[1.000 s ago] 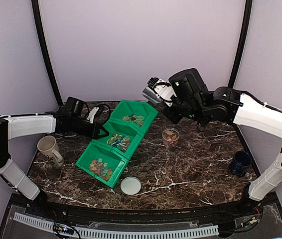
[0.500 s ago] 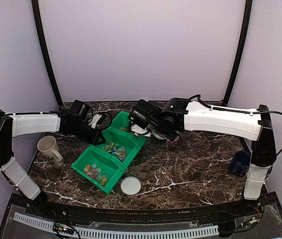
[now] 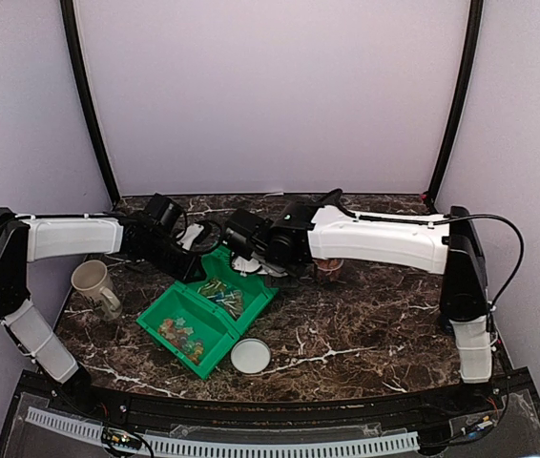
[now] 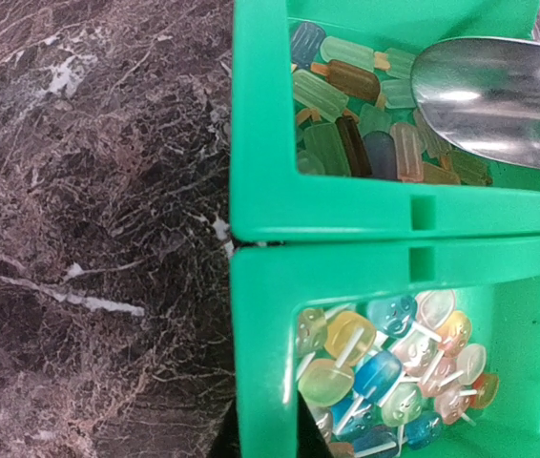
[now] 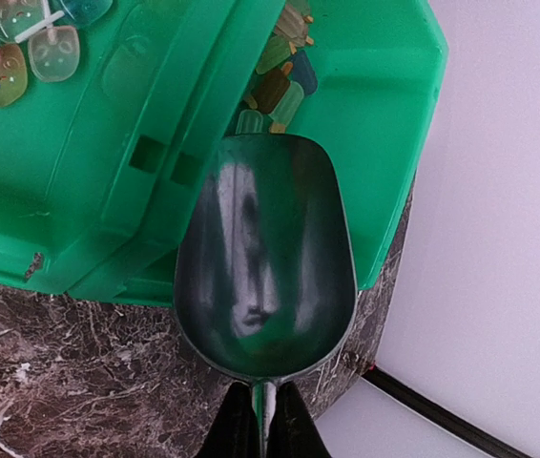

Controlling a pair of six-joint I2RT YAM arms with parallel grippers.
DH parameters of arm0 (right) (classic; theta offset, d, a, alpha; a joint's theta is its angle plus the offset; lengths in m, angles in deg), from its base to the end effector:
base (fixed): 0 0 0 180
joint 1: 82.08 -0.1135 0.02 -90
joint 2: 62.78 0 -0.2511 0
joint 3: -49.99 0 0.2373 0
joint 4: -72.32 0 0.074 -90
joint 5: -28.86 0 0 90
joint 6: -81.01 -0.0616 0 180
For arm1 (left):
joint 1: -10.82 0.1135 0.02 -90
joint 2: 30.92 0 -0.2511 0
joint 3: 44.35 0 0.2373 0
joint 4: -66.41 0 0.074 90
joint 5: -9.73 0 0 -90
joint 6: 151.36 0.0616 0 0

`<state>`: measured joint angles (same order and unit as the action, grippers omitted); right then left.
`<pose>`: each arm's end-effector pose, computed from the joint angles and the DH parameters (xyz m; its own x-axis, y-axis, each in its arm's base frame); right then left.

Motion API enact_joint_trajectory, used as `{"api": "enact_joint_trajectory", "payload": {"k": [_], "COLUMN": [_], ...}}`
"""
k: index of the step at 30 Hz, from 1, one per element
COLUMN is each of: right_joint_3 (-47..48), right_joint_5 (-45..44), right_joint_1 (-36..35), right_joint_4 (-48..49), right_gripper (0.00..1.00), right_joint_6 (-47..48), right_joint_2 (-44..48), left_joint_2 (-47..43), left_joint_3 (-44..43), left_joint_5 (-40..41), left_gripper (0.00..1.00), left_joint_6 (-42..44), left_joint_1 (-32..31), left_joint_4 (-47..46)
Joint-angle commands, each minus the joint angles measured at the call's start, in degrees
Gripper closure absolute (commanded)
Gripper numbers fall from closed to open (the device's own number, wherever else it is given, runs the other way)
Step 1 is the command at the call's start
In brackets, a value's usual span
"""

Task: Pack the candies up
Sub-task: Scoop the fake candies from the plate.

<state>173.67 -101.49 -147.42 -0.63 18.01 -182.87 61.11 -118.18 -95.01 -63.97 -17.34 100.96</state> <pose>0.2137 0.3699 0.2324 -0.0767 -0.9963 -0.0390 -0.7095 0.0820 -0.6999 0.2881 -0.1720 0.1840 -0.7280 0.3398 -0.5954 0.5596 0.7962 -0.2299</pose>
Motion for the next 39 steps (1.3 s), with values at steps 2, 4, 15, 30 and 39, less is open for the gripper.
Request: {"api": "enact_joint_trajectory", "payload": {"k": [2, 4, 15, 30, 39], "right_joint_3": [2.3, 2.6, -5.1, -13.3, -18.3], "right_joint_5": [0.8, 4.6, 33.1, 46.5, 55.4], "right_joint_1": [-0.4, 0.0, 6.2, 14.0, 16.1], "right_joint_4": [0.0, 1.2, 8.5, 29.0, 40.6], "right_gripper": [1.0, 1.0, 1.0, 1.0, 1.0], "right_joint_6": [4.8, 5.6, 7.3, -4.3, -12.6], "right_joint_2": [-3.3, -4.0, -2.0, -2.6, -1.1], "left_joint_2": [-1.8, -1.9, -3.8, -5.7, -6.0], "left_joint_3": [-3.2, -3.2, -2.5, -1.7, -1.6], "left_joint_5": [-2.7, -3.0, -4.7, -6.1, -5.7], "left_gripper": [1.0, 1.0, 1.0, 1.0, 1.0], "left_joint_6": [-0.4, -0.3, 0.0, 0.3, 0.3], "left_joint_1": [-0.5, -0.6, -0.7, -0.8, -0.8], "left_joint_4": [-2.8, -3.2, -4.9, -6.2, -6.2]}}
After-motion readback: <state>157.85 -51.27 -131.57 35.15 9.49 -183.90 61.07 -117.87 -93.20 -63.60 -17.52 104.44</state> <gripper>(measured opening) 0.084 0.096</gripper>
